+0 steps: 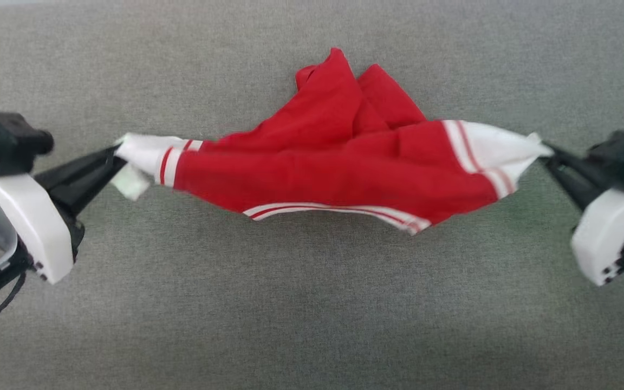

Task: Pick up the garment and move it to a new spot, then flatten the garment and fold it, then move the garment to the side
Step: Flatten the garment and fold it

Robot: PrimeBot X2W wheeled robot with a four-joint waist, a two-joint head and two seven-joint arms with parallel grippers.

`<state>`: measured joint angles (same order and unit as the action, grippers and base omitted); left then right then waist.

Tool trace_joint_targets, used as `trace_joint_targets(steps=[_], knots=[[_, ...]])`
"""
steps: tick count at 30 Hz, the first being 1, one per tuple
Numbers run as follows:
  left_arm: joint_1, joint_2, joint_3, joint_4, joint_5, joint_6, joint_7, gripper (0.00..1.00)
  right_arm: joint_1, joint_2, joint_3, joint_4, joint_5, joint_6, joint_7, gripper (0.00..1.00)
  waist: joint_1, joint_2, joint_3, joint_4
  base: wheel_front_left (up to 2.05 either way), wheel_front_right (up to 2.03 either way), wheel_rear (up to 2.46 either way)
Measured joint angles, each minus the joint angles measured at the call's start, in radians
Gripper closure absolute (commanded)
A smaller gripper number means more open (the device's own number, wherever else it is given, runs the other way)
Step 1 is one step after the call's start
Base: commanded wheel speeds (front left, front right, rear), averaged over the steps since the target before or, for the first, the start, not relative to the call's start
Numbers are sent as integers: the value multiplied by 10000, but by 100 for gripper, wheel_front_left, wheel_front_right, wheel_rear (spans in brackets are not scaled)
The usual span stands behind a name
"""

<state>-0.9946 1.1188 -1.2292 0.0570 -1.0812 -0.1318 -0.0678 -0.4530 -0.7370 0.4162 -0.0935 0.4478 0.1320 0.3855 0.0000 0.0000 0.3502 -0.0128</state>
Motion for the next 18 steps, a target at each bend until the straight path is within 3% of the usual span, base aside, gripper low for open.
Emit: trace_joint_targets(steps=[4, 7, 8, 10, 11, 15, 18], knots=[[-8, -451, 399, 378, -936, 0, -805, 100, 206, 253, -1103, -562, 36, 0, 215, 100, 0, 0, -33, 32, 0, 0, 0], [-170, -1120, 734, 968, -1739, 0, -1149, 100, -353, 863, -1578, -357, 113, 0, 215, 100, 0, 0, 79, 31, 0, 0, 0], [-557, -1693, 1060, 1565, -2326, 0, -1231, 100, -1185, 1396, -1981, 123, -4, 0, 90, 100, 0, 0, 228, 32, 0, 0, 0], [-1164, -2259, 1446, 2447, -2679, -2, -1281, 100, -2298, 2121, -2311, 765, -58, 0, -144, 100, 0, 0, 426, 38, 0, 0, 0], [-1164, -2259, 1446, 2447, -2679, -2, -1281, 100, -2298, 2121, -2311, 765, -58, 0, -144, 100, 0, 0, 426, 38, 0, 0, 0], [-2817, -3273, 2155, 4272, -3035, 0, -1279, 100, -5010, 3373, -2880, 2608, -349, 0, -803, 100, 1, -1, 914, 17, 0, 0, 0], [-4346, -3977, 2564, 5733, -2876, 2, -1415, 100, -6993, 3956, -3110, 4107, -729, 0, -1452, 100, 1, 0, 1298, -8, 0, 0, 0]])
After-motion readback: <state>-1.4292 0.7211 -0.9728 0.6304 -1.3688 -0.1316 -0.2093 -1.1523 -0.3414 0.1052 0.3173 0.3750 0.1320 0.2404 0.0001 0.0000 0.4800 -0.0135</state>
